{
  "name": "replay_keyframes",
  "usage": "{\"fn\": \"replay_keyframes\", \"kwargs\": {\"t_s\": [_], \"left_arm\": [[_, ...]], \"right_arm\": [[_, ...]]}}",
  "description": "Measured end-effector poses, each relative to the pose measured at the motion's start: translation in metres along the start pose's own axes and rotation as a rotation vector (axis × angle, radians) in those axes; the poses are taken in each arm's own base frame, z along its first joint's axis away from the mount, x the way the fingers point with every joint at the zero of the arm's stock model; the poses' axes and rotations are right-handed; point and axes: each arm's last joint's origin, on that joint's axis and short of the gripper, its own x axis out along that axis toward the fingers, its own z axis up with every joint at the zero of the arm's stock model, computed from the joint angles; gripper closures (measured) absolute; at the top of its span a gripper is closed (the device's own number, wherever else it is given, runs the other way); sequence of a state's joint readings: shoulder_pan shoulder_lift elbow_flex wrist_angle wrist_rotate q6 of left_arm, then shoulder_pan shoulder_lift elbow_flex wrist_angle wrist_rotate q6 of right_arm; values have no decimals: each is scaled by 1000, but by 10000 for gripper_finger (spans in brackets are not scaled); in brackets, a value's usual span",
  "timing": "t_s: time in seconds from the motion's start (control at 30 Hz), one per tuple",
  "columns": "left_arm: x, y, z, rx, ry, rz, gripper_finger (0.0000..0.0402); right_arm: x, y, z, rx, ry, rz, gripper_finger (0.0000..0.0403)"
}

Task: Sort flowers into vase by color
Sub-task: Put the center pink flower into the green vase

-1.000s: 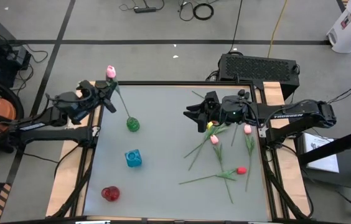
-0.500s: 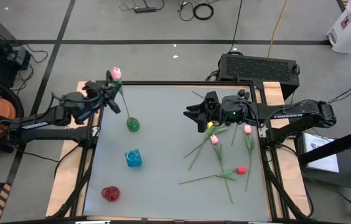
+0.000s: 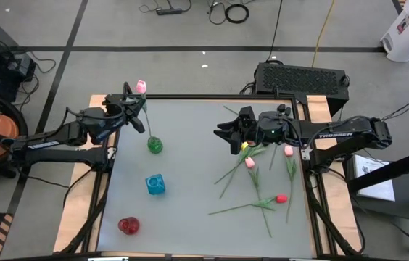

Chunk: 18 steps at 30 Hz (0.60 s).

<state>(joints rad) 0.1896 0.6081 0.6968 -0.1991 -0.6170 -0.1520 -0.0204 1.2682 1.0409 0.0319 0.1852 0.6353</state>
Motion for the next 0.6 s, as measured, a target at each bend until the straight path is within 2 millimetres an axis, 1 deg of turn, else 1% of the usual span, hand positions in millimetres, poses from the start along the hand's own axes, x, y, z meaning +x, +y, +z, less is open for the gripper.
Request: {"fn": "replay_keyframes", "kwargs": {"t_s": [0.27, 0.43, 0.6], "left_arm": [[6, -4, -3, 15, 23, 3, 400], [9, -6, -6, -9, 41, 7, 400], [11, -7, -10, 4, 83, -5, 398]], "right_arm": [[0, 0, 0, -6, 1, 2, 229], [0, 0, 0, -19, 2, 2, 229], [0, 0, -1, -28, 8, -2, 229]]}}
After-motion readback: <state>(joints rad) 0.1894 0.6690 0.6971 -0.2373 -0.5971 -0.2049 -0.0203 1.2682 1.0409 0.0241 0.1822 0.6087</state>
